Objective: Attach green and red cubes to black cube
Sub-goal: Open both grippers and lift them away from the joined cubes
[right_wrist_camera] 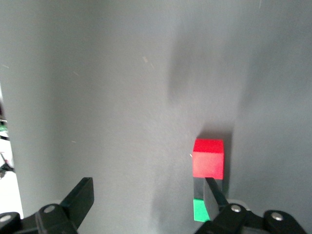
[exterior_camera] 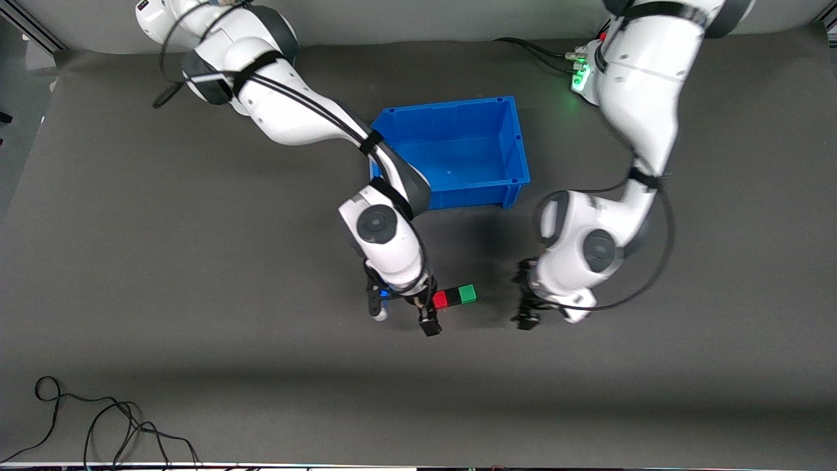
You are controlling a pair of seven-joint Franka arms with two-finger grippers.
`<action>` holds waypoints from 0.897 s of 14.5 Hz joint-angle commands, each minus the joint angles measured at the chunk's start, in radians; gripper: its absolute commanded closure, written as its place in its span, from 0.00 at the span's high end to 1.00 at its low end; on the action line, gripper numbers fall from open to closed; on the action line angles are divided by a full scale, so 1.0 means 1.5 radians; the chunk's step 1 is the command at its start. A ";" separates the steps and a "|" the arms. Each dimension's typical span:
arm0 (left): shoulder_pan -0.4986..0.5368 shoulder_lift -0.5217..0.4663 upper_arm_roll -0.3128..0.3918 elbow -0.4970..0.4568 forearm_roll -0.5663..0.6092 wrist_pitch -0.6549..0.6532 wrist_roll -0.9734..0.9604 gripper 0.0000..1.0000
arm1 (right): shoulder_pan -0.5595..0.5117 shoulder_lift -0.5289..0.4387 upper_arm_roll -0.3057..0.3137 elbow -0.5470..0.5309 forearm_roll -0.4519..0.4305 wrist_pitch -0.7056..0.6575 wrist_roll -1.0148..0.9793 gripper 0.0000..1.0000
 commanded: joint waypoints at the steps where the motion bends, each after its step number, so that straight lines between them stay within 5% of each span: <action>1: 0.080 -0.074 -0.005 -0.022 0.015 -0.112 0.192 1.00 | -0.019 -0.132 0.002 -0.109 -0.011 -0.067 -0.109 1.00; 4: 0.154 -0.135 -0.004 -0.023 0.067 -0.221 0.346 1.00 | -0.036 -0.201 -0.007 -0.127 -0.002 -0.202 -0.248 1.00; 13: 0.229 -0.246 -0.001 0.026 0.133 -0.451 0.690 1.00 | -0.120 -0.439 -0.012 -0.294 -0.004 -0.284 -0.543 1.00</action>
